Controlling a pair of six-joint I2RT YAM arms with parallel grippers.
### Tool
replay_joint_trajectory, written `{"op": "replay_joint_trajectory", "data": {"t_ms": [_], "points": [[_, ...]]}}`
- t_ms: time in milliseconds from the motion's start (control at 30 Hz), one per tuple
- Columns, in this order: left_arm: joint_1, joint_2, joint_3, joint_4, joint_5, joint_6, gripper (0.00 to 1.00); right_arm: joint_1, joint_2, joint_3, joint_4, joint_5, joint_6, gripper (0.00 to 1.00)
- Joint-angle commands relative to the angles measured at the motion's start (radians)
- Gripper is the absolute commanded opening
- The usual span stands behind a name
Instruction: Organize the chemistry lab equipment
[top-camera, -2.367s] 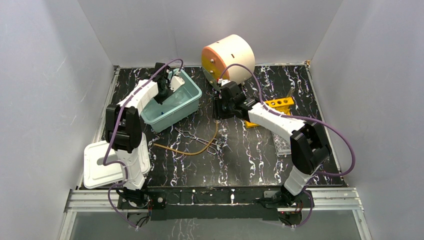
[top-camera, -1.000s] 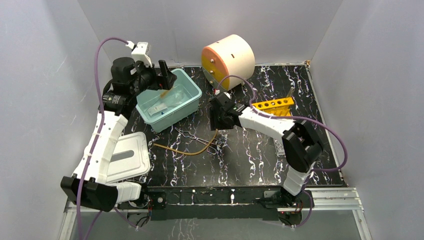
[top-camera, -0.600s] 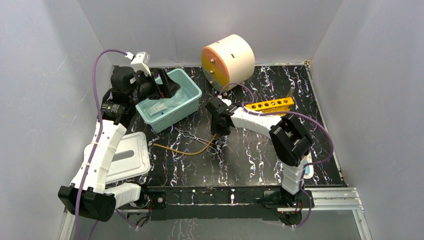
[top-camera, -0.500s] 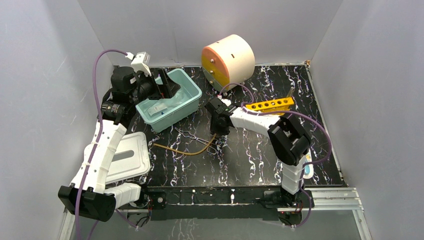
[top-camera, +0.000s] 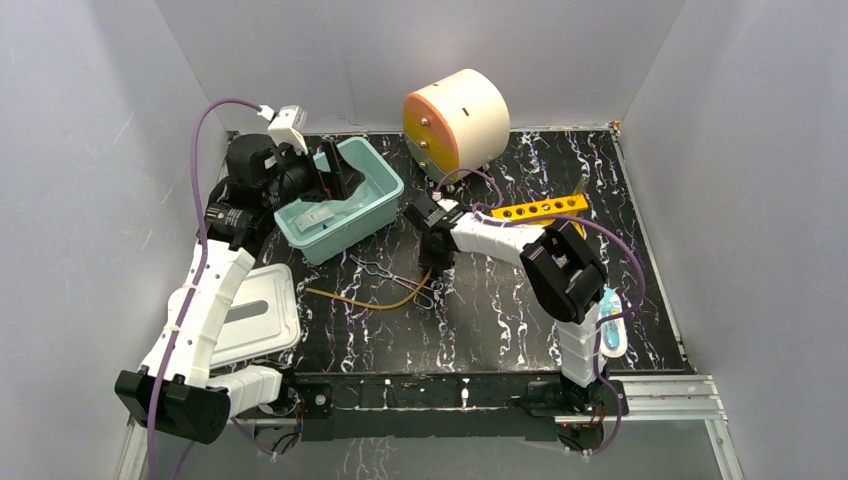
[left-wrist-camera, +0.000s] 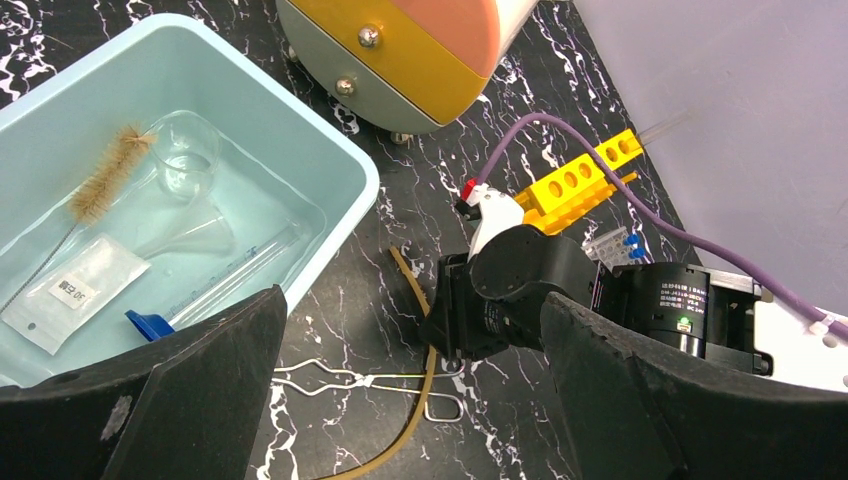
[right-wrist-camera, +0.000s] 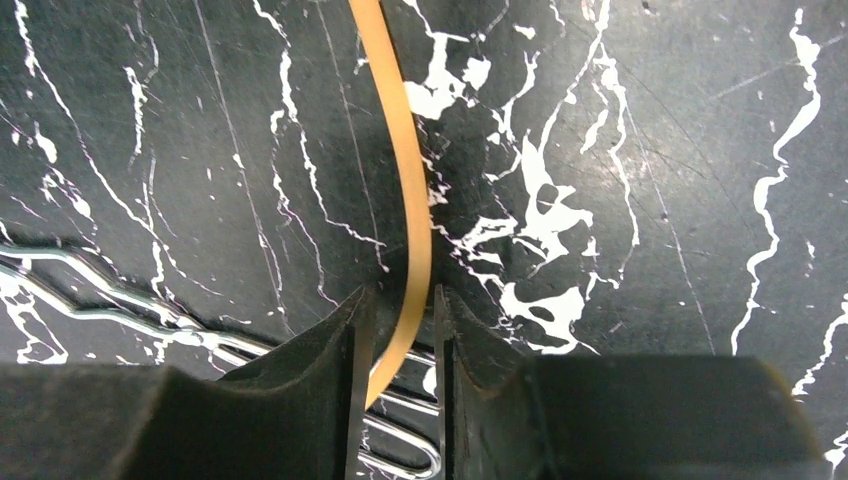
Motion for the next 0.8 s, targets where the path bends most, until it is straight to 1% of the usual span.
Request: {"op": "replay_joint_trajectory", "data": {"t_ms": [0, 67, 133, 167, 267, 300, 367, 533, 667, 767], "points": [[-0.006, -0.008, 0.039, 0.0, -0.005, 0.017, 0.98, 0.006, 0.037, 0.053, -0.029, 0.018, 0.01, 0.34], [-0.006, -0.006, 0.039, 0.0, -0.008, 0.017, 0.98, 0.006, 0.049, 0.068, -0.044, 0.026, 0.01, 0.3], [-0.007, -0.005, 0.038, -0.002, -0.011, 0.018, 0.98, 0.006, 0.058, 0.085, -0.068, 0.046, 0.011, 0.24], [-0.008, -0.004, 0.04, 0.0, -0.011, 0.018, 0.98, 0.006, 0.058, 0.091, -0.075, 0.06, 0.014, 0.2], [-0.01, 0.001, 0.042, -0.001, 0.005, 0.02, 0.98, 0.006, 0.034, 0.094, -0.071, 0.1, 0.009, 0.02], [-0.015, 0.004, 0.044, 0.001, 0.015, 0.023, 0.98, 0.005, 0.021, 0.098, -0.061, 0.113, -0.012, 0.0], [-0.027, 0.013, 0.048, 0.0, 0.016, 0.029, 0.98, 0.005, -0.017, 0.105, -0.042, 0.139, -0.042, 0.0], [-0.047, 0.031, 0.051, -0.003, 0.014, 0.053, 0.98, 0.0, -0.168, 0.096, 0.07, 0.174, -0.156, 0.0], [-0.05, 0.035, 0.045, -0.002, 0.017, 0.056, 0.98, -0.036, -0.302, 0.056, 0.154, 0.114, -0.213, 0.0], [-0.055, 0.04, 0.041, 0.009, 0.037, 0.056, 0.98, -0.075, -0.382, 0.03, 0.204, 0.039, -0.24, 0.0]]}}
